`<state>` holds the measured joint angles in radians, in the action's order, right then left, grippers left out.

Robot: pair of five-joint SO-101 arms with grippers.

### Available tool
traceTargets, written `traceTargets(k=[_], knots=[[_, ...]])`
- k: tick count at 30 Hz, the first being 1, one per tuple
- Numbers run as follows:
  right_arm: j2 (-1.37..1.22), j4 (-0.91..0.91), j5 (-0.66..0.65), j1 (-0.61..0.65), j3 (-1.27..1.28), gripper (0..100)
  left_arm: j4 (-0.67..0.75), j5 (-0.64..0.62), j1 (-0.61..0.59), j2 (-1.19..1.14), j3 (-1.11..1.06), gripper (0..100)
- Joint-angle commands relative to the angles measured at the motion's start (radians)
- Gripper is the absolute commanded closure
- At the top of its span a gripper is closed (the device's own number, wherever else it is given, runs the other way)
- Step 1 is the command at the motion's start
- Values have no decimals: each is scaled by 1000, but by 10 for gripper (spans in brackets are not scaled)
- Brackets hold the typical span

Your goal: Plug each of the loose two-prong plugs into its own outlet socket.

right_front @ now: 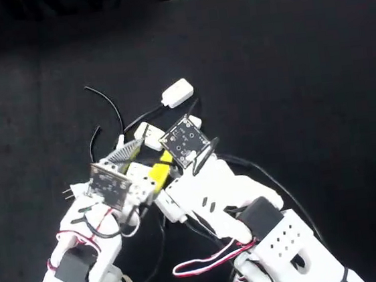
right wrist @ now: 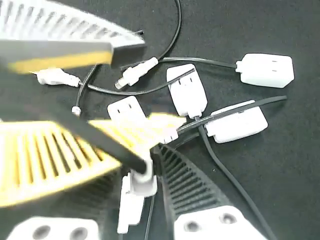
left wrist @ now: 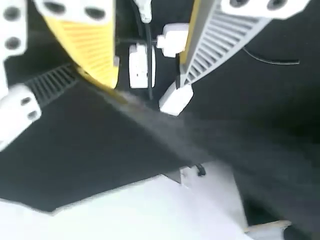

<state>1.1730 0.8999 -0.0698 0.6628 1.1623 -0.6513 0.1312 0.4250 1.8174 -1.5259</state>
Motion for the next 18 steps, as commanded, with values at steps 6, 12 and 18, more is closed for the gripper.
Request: traceTargets(k=[6, 12, 18], knots=[[13, -14, 2, 5, -7, 987, -95, 87, 67, 5, 107, 798], [13, -17, 9, -118, -15, 987, -100, 78, -154, 5, 130, 798], [13, -21, 40, -272, -13, 987, -233, 6, -378, 3, 142, 798]])
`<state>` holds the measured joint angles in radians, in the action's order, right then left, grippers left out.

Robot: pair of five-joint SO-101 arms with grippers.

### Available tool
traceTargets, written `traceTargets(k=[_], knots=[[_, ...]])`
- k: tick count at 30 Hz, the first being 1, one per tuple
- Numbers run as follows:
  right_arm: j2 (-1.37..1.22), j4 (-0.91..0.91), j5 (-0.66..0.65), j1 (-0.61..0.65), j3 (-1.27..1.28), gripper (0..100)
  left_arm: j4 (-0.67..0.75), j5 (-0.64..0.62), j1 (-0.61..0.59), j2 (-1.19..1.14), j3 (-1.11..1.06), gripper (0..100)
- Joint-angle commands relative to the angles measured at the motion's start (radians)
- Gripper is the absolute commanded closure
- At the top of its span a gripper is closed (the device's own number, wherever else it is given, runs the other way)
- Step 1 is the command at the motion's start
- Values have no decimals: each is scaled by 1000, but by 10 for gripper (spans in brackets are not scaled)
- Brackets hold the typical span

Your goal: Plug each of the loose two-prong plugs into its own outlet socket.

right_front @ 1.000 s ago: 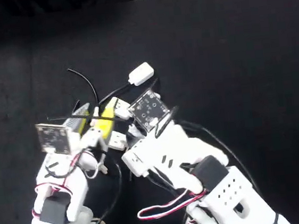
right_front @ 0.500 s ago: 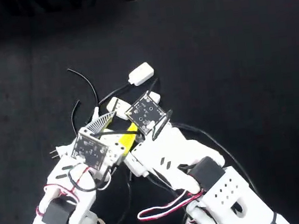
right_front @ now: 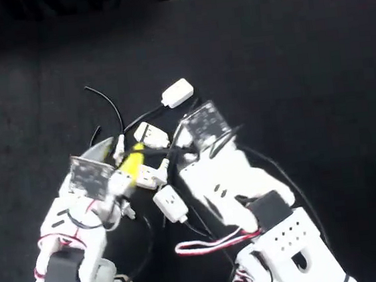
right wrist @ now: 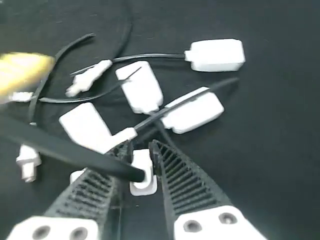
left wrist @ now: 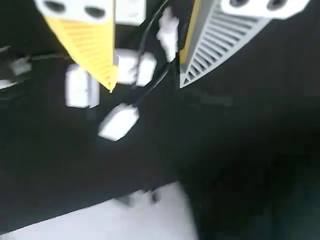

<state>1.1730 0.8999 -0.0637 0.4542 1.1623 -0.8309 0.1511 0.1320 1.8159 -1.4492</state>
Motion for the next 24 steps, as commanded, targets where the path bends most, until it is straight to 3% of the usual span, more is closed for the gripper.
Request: traceTargets(k=[1, 11, 18, 24], knots=[[13, -21, 49, -75, -12, 987, -80, 5, -102, 3, 64, 798], [13, -31, 117, -110, 39, 987, -269, 187, -136, -97, 130, 798], [13, -161, 110, -195, 153, 987, -347, 210, -128, -554, 437, 794], [13, -167, 117, -222, 165, 987, -381, 473, -127, -976, 638, 789]])
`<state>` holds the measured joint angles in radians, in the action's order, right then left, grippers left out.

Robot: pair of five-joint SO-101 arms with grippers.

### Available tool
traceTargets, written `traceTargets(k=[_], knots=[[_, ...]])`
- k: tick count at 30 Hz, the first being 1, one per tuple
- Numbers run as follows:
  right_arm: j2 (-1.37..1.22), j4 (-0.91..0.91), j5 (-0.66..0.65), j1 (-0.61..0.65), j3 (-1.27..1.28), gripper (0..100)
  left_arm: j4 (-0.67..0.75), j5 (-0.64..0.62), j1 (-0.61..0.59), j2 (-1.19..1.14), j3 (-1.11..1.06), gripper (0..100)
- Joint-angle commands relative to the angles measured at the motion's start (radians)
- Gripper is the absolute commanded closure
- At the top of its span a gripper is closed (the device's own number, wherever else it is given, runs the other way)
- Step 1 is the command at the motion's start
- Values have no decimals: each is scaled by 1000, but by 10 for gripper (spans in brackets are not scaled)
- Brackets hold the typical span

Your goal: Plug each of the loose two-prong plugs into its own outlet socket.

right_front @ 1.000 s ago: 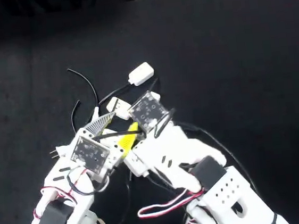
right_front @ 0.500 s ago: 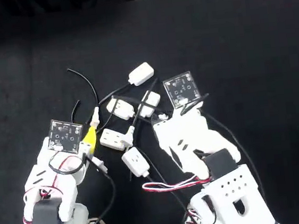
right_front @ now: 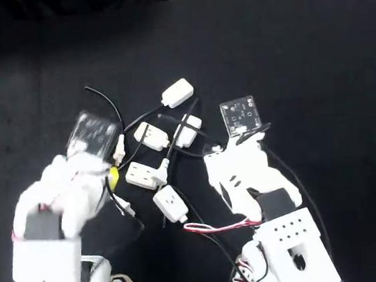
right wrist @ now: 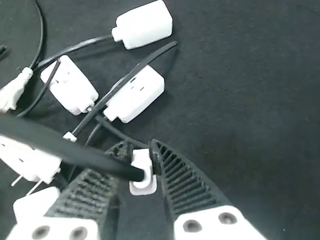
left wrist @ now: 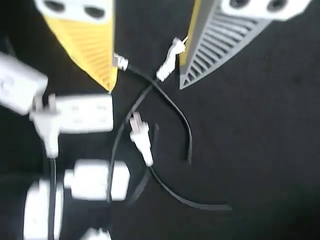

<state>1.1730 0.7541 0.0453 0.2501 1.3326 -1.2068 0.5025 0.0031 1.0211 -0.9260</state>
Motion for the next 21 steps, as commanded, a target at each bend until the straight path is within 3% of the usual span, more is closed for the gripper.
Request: traceTargets(k=[1, 6, 12, 21], knots=[[13, -21, 8, -20, -5, 987, -5, 169, 2, -233, 134, 772], [13, -20, 8, -23, -4, 987, -2, 344, 4, -410, 205, 611], [13, -18, 8, -23, -4, 987, 11, 483, 74, -509, 268, 622], [13, -15, 8, -25, -2, 987, 252, 571, 160, -684, 262, 634]])
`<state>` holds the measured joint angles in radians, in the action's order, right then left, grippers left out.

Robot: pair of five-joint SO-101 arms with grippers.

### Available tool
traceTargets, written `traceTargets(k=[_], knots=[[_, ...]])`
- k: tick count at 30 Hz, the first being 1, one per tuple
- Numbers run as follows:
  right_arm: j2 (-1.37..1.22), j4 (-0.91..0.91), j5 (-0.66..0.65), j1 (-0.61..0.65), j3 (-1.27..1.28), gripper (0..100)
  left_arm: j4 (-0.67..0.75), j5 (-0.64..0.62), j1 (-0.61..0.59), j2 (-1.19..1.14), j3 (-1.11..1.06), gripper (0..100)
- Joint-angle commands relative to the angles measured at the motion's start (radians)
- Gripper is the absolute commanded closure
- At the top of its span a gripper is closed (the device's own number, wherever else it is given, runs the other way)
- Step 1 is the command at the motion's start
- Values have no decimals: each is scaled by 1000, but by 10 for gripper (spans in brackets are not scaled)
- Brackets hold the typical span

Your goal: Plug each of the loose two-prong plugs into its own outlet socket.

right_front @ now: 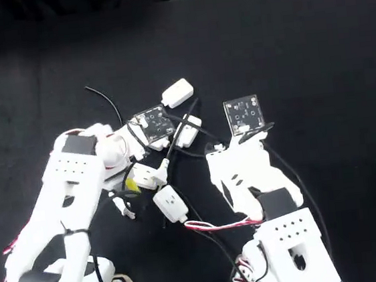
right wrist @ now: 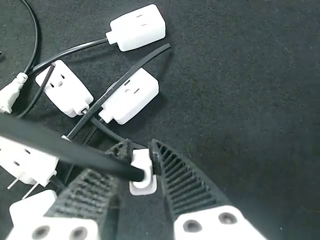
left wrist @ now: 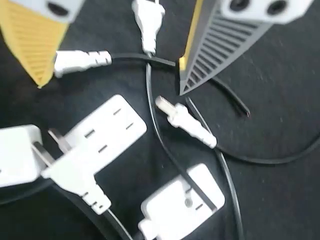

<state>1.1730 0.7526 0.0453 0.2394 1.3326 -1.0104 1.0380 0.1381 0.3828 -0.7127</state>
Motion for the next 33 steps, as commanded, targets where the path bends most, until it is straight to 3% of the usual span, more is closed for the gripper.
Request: traceTargets(k=[1, 9, 17, 26, 33], knots=[[13, -12, 8, -14, -2, 987, 71, 43, 30, -74, 53, 641], [13, -20, 6, -49, 10, 986, 258, 40, 70, -269, 53, 655], [13, -21, 6, -49, 16, 986, 328, 38, 90, -379, 44, 665], [13, -21, 6, -49, 18, 986, 284, 37, 84, -325, 45, 974], [13, -21, 6, -49, 18, 986, 68, 5, 87, -166, 53, 971]])
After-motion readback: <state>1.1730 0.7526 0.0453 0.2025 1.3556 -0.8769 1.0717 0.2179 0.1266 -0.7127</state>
